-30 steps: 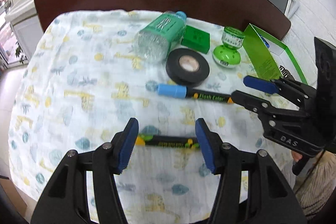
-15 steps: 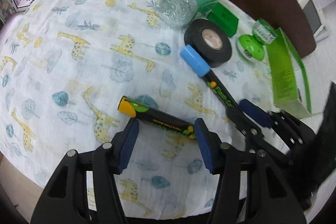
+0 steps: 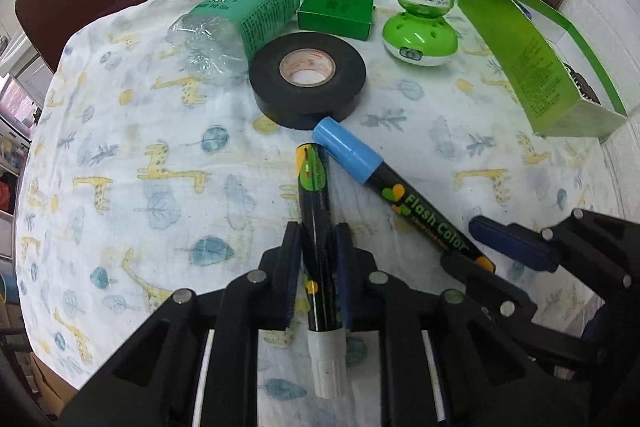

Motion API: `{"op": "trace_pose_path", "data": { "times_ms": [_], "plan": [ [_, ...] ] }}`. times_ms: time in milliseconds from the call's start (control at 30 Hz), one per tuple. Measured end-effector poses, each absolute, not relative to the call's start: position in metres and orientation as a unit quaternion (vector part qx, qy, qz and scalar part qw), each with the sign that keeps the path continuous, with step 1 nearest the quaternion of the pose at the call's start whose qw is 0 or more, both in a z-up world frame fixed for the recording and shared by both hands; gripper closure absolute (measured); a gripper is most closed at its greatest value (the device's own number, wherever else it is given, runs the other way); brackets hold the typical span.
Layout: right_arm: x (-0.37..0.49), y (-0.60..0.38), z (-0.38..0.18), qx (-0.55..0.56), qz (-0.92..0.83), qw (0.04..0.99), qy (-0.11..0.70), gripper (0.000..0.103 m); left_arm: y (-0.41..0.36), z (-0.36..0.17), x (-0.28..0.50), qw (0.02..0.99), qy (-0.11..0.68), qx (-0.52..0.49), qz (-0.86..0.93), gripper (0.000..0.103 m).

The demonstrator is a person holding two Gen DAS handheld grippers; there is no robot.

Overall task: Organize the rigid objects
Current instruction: 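Grasp the blue-capped marker with the right gripper while the left grasps the black white-capped marker, then carry both markers into the green box and open both grippers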

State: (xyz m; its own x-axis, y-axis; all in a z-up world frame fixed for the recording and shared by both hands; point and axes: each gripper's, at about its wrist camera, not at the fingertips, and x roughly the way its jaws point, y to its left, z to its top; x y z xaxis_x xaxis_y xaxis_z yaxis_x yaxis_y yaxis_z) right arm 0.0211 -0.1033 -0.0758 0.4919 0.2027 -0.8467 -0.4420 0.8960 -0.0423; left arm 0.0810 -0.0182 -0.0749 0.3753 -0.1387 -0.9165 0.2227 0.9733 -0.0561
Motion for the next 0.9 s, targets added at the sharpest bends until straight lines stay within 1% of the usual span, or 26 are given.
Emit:
{"op": "trace_pose_path", "data": {
  "times_ms": [233,400,667,900],
  "plan": [
    [0.039,-0.089,-0.084,-0.141,0.201,0.852,0.462,0.082,0.008,-0.072,0.062,0.826,0.552,0.023,-0.110,0.089],
    [0.040,-0.093,-0.079,-0.106,0.188,0.852,0.477,0.086,0.007,-0.068,0.059,0.831,0.545,0.027,-0.109,0.089],
    [0.027,-0.131,-0.041,-0.039,0.204,0.864,0.458,0.086,-0.014,-0.026,0.059,0.853,0.504,0.039,-0.131,0.089],
    [0.011,-0.174,0.004,-0.014,0.171,0.901,0.398,0.086,-0.060,0.011,0.065,0.866,0.467,0.059,-0.166,0.089]
  ]
}}
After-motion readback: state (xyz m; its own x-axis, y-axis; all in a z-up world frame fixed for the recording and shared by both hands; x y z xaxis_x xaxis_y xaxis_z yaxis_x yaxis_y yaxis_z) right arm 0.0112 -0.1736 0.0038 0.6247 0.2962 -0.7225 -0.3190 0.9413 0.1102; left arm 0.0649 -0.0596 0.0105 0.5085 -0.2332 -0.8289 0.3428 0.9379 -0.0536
